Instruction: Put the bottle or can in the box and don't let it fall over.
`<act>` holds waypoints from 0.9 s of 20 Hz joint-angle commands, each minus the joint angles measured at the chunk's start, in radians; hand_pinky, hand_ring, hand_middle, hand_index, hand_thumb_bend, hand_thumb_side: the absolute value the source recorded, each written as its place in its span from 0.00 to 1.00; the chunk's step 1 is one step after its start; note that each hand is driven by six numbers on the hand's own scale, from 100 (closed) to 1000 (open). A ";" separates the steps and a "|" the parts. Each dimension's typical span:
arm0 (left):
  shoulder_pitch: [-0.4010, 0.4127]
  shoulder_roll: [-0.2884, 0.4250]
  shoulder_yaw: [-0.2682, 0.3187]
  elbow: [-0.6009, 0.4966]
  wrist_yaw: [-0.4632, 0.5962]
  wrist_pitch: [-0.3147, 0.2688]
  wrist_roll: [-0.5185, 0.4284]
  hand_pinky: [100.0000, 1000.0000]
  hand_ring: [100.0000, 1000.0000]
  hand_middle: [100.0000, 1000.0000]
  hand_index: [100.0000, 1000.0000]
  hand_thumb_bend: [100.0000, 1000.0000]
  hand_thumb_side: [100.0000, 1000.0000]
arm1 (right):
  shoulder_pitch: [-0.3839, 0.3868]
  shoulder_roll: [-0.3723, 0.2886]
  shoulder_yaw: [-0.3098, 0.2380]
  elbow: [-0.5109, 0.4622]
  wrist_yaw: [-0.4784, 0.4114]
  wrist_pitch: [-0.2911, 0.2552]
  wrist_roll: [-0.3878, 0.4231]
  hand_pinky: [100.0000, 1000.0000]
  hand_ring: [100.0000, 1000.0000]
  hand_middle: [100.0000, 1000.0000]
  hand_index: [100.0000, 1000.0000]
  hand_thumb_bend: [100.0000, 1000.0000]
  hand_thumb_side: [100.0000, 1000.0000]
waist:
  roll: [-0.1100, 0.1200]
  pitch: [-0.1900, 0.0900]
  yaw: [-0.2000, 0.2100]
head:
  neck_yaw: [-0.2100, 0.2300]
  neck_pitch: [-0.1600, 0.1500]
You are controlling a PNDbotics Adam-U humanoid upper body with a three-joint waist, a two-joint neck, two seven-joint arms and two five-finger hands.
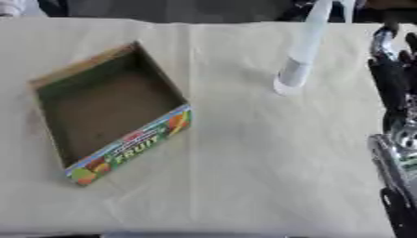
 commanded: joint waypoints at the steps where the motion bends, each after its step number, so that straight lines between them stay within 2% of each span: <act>1: -0.009 0.028 0.010 -0.020 -0.004 -0.001 0.000 1.00 0.65 0.74 0.78 0.57 0.24 | 0.001 -0.039 -0.001 -0.024 0.072 0.044 0.107 1.00 1.00 1.00 1.00 0.00 0.41 | 0.002 -0.021 -0.001 | -0.001 -0.019; 4: -0.010 0.029 0.010 -0.021 -0.004 -0.001 0.000 1.00 0.65 0.74 0.78 0.57 0.24 | 0.002 -0.042 -0.003 -0.024 0.105 0.072 0.175 1.00 1.00 1.00 1.00 0.00 0.41 | 0.003 -0.022 -0.002 | -0.003 -0.026; 7: -0.011 0.031 0.010 -0.020 -0.004 -0.002 0.001 1.00 0.65 0.74 0.78 0.57 0.23 | -0.003 -0.052 -0.005 -0.024 0.104 0.090 0.195 1.00 1.00 1.00 1.00 0.00 0.41 | 0.003 -0.024 -0.002 | -0.003 -0.030; 14: -0.009 0.032 0.009 -0.019 -0.002 0.000 0.001 1.00 0.65 0.73 0.78 0.56 0.23 | -0.004 -0.078 0.001 -0.024 0.035 0.152 0.150 1.00 1.00 1.00 1.00 0.00 0.40 | 0.001 -0.030 -0.002 | 0.001 -0.035; 18: -0.009 0.033 0.009 -0.019 -0.002 0.000 0.001 1.00 0.65 0.73 0.78 0.56 0.24 | 0.002 -0.100 0.017 -0.024 0.004 0.163 0.148 1.00 1.00 1.00 1.00 0.00 0.40 | 0.000 -0.031 -0.003 | 0.004 -0.038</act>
